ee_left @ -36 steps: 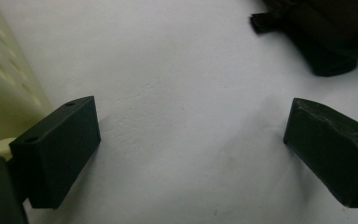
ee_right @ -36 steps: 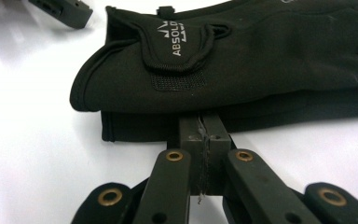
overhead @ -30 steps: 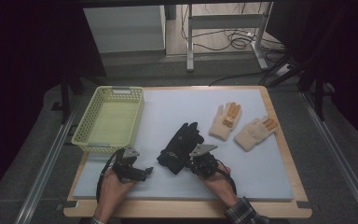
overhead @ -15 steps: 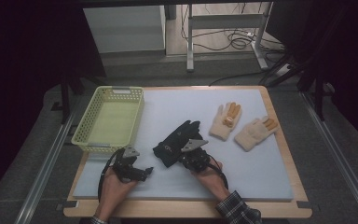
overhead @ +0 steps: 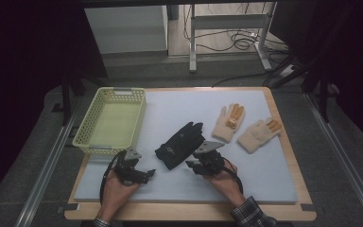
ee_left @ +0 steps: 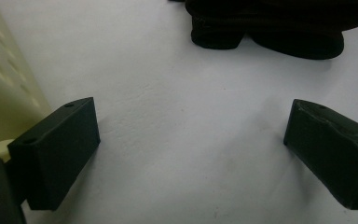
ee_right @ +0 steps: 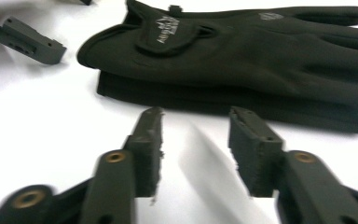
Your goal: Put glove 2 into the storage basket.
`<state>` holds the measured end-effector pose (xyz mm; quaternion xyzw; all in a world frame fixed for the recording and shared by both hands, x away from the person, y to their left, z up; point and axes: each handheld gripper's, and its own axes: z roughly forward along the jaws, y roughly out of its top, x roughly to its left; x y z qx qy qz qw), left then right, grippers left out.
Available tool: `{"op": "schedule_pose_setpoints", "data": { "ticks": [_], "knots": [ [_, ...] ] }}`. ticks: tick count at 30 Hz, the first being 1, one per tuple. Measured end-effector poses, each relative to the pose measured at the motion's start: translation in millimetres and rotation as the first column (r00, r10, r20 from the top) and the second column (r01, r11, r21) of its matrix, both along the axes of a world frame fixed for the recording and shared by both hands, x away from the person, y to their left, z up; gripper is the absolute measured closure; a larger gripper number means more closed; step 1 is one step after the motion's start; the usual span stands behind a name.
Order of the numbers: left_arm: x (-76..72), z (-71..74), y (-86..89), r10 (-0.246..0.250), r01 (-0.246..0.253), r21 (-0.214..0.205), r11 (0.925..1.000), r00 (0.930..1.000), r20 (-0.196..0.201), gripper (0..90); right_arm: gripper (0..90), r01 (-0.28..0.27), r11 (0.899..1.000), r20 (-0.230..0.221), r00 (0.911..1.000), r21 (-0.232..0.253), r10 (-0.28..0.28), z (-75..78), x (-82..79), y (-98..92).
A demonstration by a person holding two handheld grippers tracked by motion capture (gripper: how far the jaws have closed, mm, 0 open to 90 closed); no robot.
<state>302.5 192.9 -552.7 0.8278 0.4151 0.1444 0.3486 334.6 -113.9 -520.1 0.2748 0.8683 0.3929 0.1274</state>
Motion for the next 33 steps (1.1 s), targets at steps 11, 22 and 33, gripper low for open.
{"op": "schedule_pose_setpoints", "data": {
  "ticks": [11, 22, 33],
  "knots": [
    [0.0, 0.0, 0.0, 0.0, 0.0, 0.0, 1.0, 1.0, -0.001, 3.2, 25.7, 0.074, 0.996, 0.028, 0.997, -0.052, -0.073, 4.1, -2.2, -53.3],
    [0.8, -0.1, 0.2, -0.013, 0.013, 0.001, 0.9999, 0.9999, -0.01, 1.8, 10.2, 0.166, 0.983, 0.022, 0.9861, -0.077, -0.165, -12.1, 1.1, -93.4],
    [0.9, 0.1, 0.0, -0.016, 0.016, 0.003, 0.9999, 0.9998, -0.012, 0.8, 8.5, 0.167, 0.983, 0.002, 0.9859, -0.076, -0.167, -14.8, 2.6, -95.0]
  ]
}}
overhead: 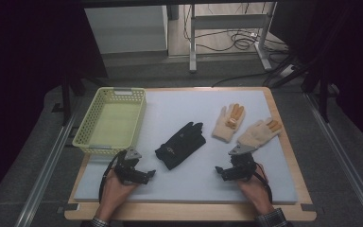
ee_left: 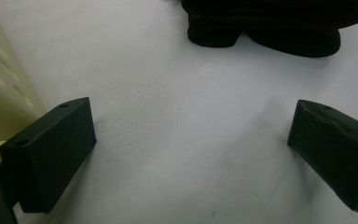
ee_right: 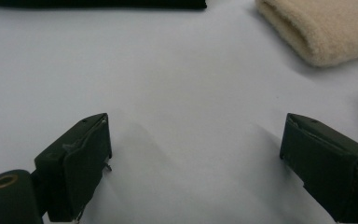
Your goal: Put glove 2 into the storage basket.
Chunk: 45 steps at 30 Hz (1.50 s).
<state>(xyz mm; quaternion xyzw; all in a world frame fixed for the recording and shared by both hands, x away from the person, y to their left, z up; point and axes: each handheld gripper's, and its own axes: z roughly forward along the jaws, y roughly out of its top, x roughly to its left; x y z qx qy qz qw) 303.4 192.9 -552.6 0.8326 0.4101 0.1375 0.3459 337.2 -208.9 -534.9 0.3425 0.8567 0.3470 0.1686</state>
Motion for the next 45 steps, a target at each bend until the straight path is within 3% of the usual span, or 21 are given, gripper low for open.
{"op": "schedule_pose_setpoints", "data": {
  "ticks": [7, 17, 25, 33, 45],
  "knots": [
    [-1.1, 0.7, -0.6, -0.006, 0.006, 0.008, 1.0, 0.9999, 0.008, 1.1, 8.5, 0.0, 1.0, 0.001, 1.0, 0.0, 0.0, -0.1, -0.1, -0.1],
    [0.5, 18.7, -14.8, -0.092, 0.092, -0.017, 0.9956, 0.9957, 0.008, 0.0, 8.5, 0.0, 1.0, 0.001, 1.0, 0.0, 0.0, -0.2, -0.1, -0.1],
    [19.4, 31.7, -36.2, -0.109, 0.109, -0.035, 0.9934, 0.9941, -0.001, 0.0, 8.6, 0.001, 1.0, 0.002, 1.0, 0.0, -0.001, -0.2, -0.3, -0.1],
    [42.8, 43.3, -67.7, -0.162, 0.162, 0.006, 0.9868, 0.9868, -0.007, 0.0, 8.6, 0.0, 1.0, 0.002, 1.0, 0.0, 0.0, -0.1, -0.3, -0.2],
    [81.2, 38.0, -104.0, -0.18, 0.183, 0.045, 0.9821, 0.9816, -0.065, 0.0, 8.6, 0.001, 1.0, 0.002, 1.0, 0.001, -0.001, -0.2, -0.4, -0.2]
  ]
}}
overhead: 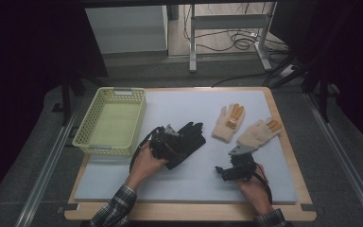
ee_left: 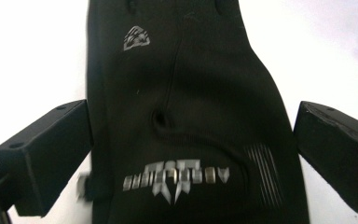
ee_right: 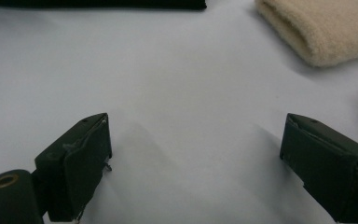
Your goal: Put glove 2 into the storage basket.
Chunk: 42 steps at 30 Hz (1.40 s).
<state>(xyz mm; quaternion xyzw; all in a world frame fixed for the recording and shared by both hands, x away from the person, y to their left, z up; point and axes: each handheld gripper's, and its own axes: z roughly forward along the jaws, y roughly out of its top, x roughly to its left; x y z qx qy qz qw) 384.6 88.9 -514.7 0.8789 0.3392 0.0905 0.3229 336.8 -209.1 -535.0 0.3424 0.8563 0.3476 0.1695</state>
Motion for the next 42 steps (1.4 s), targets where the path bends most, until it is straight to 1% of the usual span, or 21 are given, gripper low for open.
{"op": "schedule_pose_setpoints", "data": {
  "ticks": [3, 6, 7, 8, 9, 10, 12, 14, 16, 17, 18, 20, 23, 26, 28, 30, 31, 36, 39, 40, 42],
  "knots": [
    [8.3, -6.2, -7.0, 0.002, -0.002, 0.021, 0.9998, 0.9999, -0.014, 0.0, 8.6, 0.0, 1.0, 0.002, 1.0, -0.001, 0.0, -0.1, -0.1, 0.1],
    [17.1, -11.8, -7.4, 0.017, -0.016, 0.044, 0.9989, 0.9995, -0.028, 0.0, 8.6, 0.0, 1.0, 0.003, 1.0, -0.001, 0.0, 0.0, -0.2, 0.1],
    [18.8, -12.7, -6.5, 0.023, -0.021, 0.047, 0.9987, 0.9992, -0.033, 0.0, 8.6, 0.0, 1.0, 0.003, 1.0, -0.001, 0.0, 0.0, -0.2, 0.1],
    [20.3, -13.9, -5.7, 0.025, -0.023, 0.049, 0.9985, 0.9986, -0.047, 0.0, 8.6, 0.0, 1.0, 0.003, 1.0, -0.001, 0.0, 0.0, -0.2, 0.1],
    [21.7, -16.1, -5.0, 0.027, -0.024, 0.042, 0.9988, 0.9976, -0.064, 0.0, 8.6, 0.0, 1.0, 0.003, 1.0, -0.001, 0.0, 0.0, -0.2, 0.1],
    [22.2, -17.4, -3.8, 0.029, -0.026, 0.03, 0.9992, 0.997, -0.072, 0.0, 8.6, 0.0, 1.0, 0.003, 1.0, -0.001, 0.0, -0.1, -0.2, 0.1],
    [20.1, -17.3, -5.3, 0.027, -0.024, 0.036, 0.999, 0.9974, -0.067, 0.0, 8.6, 0.0, 1.0, 0.003, 1.0, -0.001, 0.0, -0.1, -0.2, 0.1],
    [16.9, -16.8, -10.1, 0.015, -0.011, 0.067, 0.9977, 0.9981, -0.06, 0.0, 8.6, 0.0, 1.0, 0.002, 1.0, -0.001, 0.0, -0.1, -0.1, 0.1],
    [14.3, -16.2, -13.4, 0.001, 0.003, 0.073, 0.9974, 0.998, -0.062, 0.0, 8.6, 0.0, 1.0, 0.002, 1.0, 0.0, 0.0, -0.1, -0.1, 0.1],
    [12.9, -16.3, -14.8, -0.01, 0.015, 0.081, 0.9966, 0.9983, -0.057, 0.0, 8.6, 0.0, 1.0, 0.002, 1.0, 0.0, 0.0, -0.1, -0.1, 0.1],
    [10.9, -17.0, -17.0, -0.025, 0.028, 0.106, 0.994, 0.9991, -0.036, 0.0, 8.6, 0.0, 1.0, 0.002, 1.0, -0.001, 0.0, -0.1, -0.1, 0.1],
    [11.0, -17.0, -16.8, -0.027, 0.03, 0.103, 0.9942, 0.999, -0.037, 0.0, 8.6, 0.0, 1.0, 0.001, 1.0, 0.0, 0.0, -0.1, 0.0, 0.0],
    [13.4, -17.0, -14.0, -0.021, 0.026, 0.087, 0.9959, 0.9985, -0.05, 0.0, 8.6, 0.0, 1.0, 0.002, 1.0, -0.001, 0.0, -0.1, -0.1, 0.1],
    [15.2, -12.6, -10.2, 0.006, -0.001, 0.088, 0.9961, 0.9986, -0.052, 9.5, 8.6, 0.0, 1.0, 0.002, 1.0, 0.0, 0.0, -0.1, -0.1, 0.1],
    [16.8, -10.8, -5.8, 0.027, -0.023, 0.079, 0.9966, 0.9984, -0.05, 22.2, 8.6, 0.0, 1.0, 0.002, 1.0, -0.001, 0.0, -0.1, -0.1, 0.1],
    [18.2, -9.8, -0.2, 0.05, -0.047, 0.063, 0.9969, 0.9976, -0.048, 31.2, 8.6, 0.0, 1.0, 0.003, 1.0, -0.001, 0.0, -0.1, -0.2, 0.2],
    [18.4, -9.4, 1.0, 0.06, -0.057, 0.06, 0.9966, 0.9971, -0.048, 37.9, 8.6, 0.0, 1.0, 0.003, 1.0, -0.002, 0.0, -0.2, -0.2, 0.2],
    [18.9, -6.1, 3.7, 0.067, -0.064, 0.048, 0.9968, 0.9953, -0.07, 57.9, 8.6, 0.0, 1.0, 0.003, 1.0, -0.002, 0.0, -0.1, -0.3, 0.2],
    [17.8, -2.7, 1.2, 0.065, -0.061, 0.064, 0.9961, 0.9957, -0.066, 64.3, 8.6, 0.0, 1.0, 0.004, 1.0, -0.002, 0.0, -0.2, -0.3, 0.2],
    [17.8, -1.1, 0.2, 0.068, -0.064, 0.072, 0.9953, 0.9957, -0.063, 64.7, 8.6, 0.0, 1.0, 0.004, 1.0, -0.002, 0.0, -0.1, -0.3, 0.2],
    [19.1, 3.2, -0.2, 0.081, -0.076, 0.071, 0.9946, 0.995, -0.059, 64.9, 8.6, 0.0, 1.0, 0.003, 1.0, -0.002, 0.0, -0.1, -0.2, 0.2]
  ]
}}
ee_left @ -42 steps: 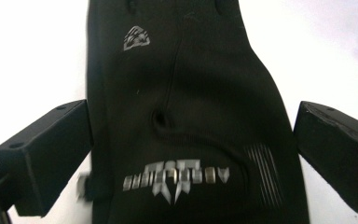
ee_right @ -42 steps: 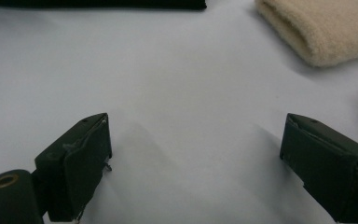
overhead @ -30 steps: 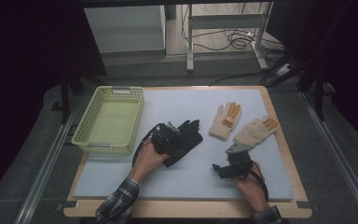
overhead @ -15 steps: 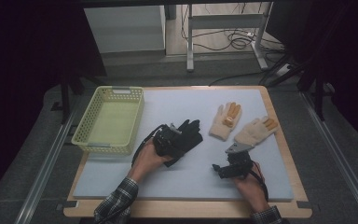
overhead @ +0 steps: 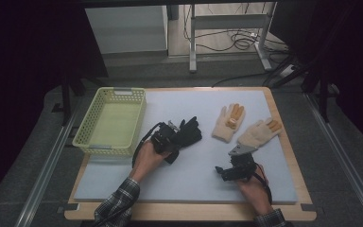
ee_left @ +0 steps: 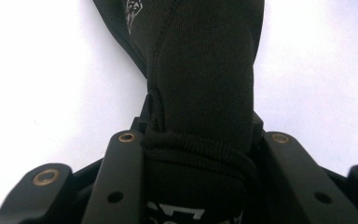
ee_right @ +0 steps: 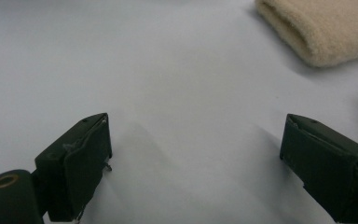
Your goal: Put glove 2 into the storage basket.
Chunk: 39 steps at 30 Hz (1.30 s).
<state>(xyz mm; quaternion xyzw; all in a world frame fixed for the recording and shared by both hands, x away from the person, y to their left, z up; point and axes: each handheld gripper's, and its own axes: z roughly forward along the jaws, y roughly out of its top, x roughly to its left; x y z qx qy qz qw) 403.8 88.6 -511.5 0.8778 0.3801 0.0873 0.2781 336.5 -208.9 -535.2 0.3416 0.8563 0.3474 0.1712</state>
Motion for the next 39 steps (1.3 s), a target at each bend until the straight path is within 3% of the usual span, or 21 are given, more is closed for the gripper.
{"op": "schedule_pose_setpoints", "data": {
  "ticks": [5, 15, 23, 32, 39],
  "knots": [
    [3.7, 17.8, 3.1, 0.027, -0.027, -0.046, 0.9986, 0.9996, 0.012, 64.7, 8.6, 0.0, 1.0, -0.001, 1.0, 0.0, 0.0, 0.0, 0.0, 0.0],
    [10.5, 58.2, 16.5, 0.071, -0.069, -0.046, 0.9966, 0.9961, 0.052, 64.0, 8.6, -0.002, 1.0, 0.002, 1.0, 0.0, 0.002, -0.1, 0.2, -0.2],
    [16.5, 79.6, 36.3, 0.123, -0.12, -0.052, 0.9914, 0.9902, 0.066, 63.6, 8.6, -0.001, 1.0, 0.003, 1.0, 0.002, 0.001, -0.2, 0.2, -0.1],
    [24.2, 98.9, 75.7, 0.213, -0.208, -0.067, 0.9759, 0.9734, 0.084, 63.4, 8.6, -0.001, 1.0, 0.003, 1.0, 0.002, 0.001, -0.2, 0.2, 0.0],
    [26.8, 105.5, 107.7, 0.287, -0.282, -0.066, 0.9572, 0.9531, 0.095, 62.9, 8.6, -0.001, 1.0, 0.003, 1.0, 0.002, 0.001, -0.2, 0.2, 0.0]
  ]
}}
